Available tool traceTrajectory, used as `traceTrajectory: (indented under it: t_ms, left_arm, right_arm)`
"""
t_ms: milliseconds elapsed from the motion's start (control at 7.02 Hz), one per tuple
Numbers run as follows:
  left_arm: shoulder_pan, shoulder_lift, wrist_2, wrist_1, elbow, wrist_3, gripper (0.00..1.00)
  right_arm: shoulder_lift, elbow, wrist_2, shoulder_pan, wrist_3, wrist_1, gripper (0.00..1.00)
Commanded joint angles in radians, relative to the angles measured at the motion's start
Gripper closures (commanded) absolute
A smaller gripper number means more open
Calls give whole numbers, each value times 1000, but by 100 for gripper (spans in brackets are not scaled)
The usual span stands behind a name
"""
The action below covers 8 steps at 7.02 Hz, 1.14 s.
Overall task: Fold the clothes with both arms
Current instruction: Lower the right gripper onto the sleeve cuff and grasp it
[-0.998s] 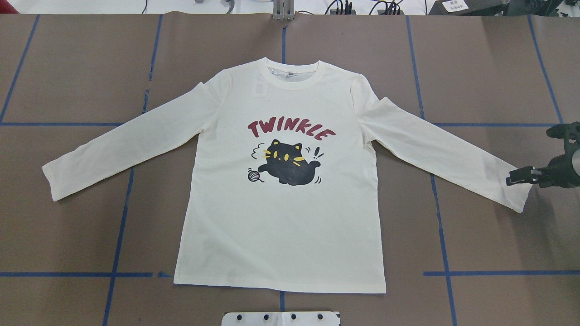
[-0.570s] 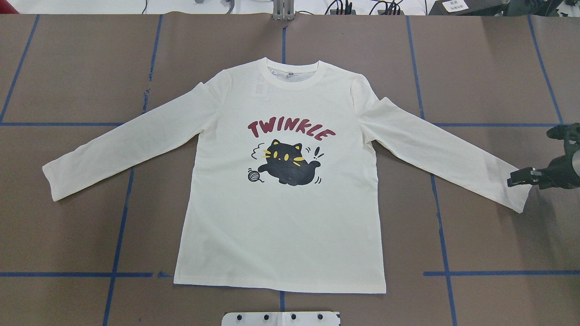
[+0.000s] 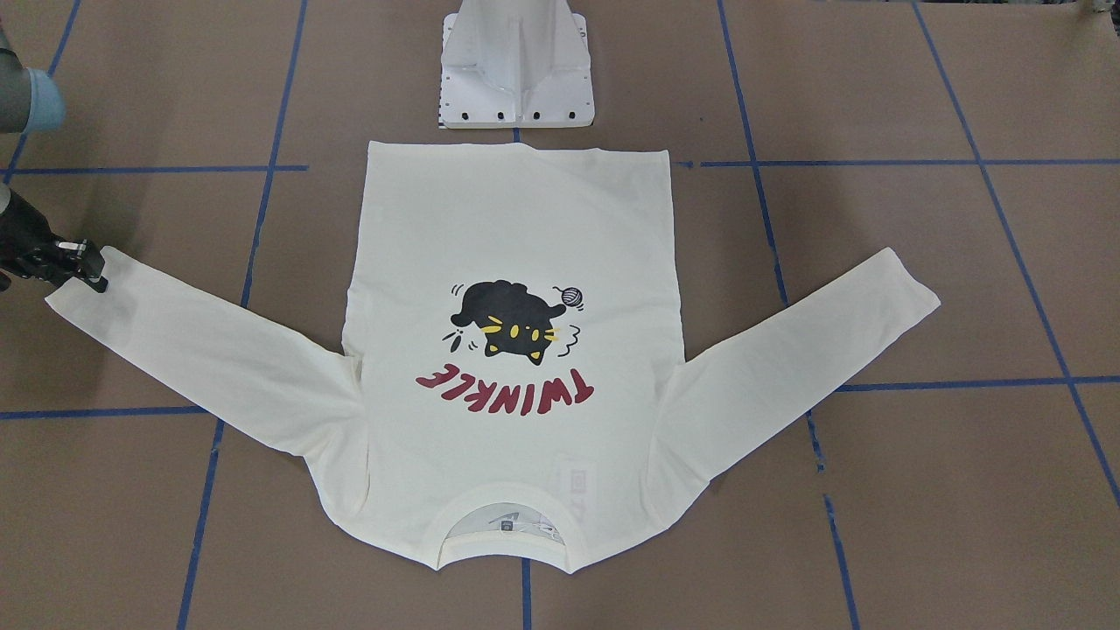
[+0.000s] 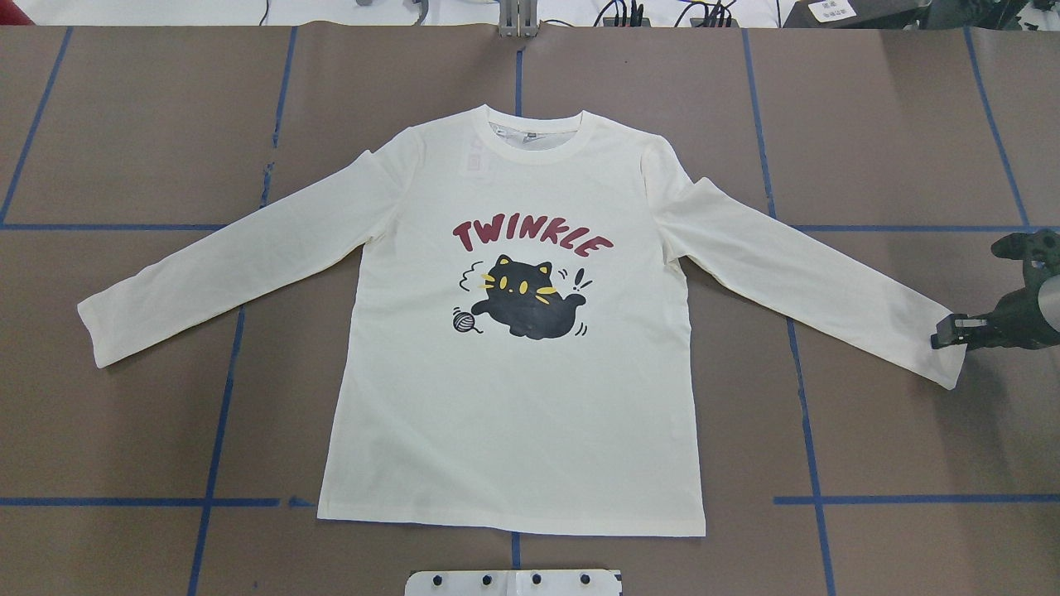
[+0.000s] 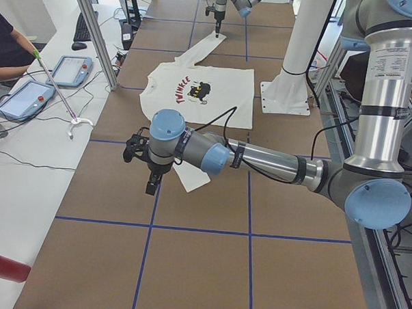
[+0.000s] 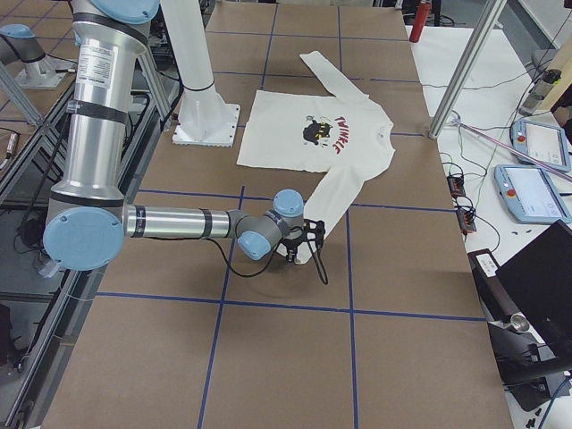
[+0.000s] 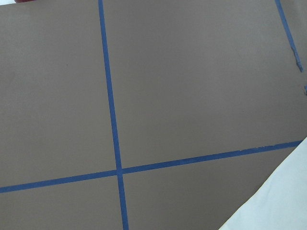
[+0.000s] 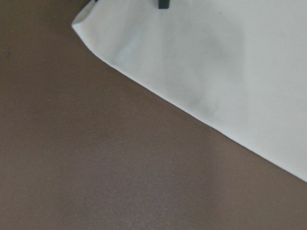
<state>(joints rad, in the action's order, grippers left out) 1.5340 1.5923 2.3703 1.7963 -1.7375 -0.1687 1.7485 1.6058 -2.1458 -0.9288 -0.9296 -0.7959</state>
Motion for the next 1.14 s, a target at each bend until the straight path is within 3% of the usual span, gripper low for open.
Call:
traceTrajectory:
  t_ms: [0,428,713,998]
  left_arm:
    - [0,0,1,0,-1,-2,0]
    - [0,-2,1,0,9,0,0]
    - [0,0,1,0,10,0,0]
    - [-1,9,0,-2,13,-3,0]
  right_arm:
    - [0,28,-3,-4,0,7,100]
    - [-15,121,-61,-2,-3,17,100]
    - [-212,125,-83,-2,-181,12,100]
    - [-501,12,-77,-1,-367,6,100]
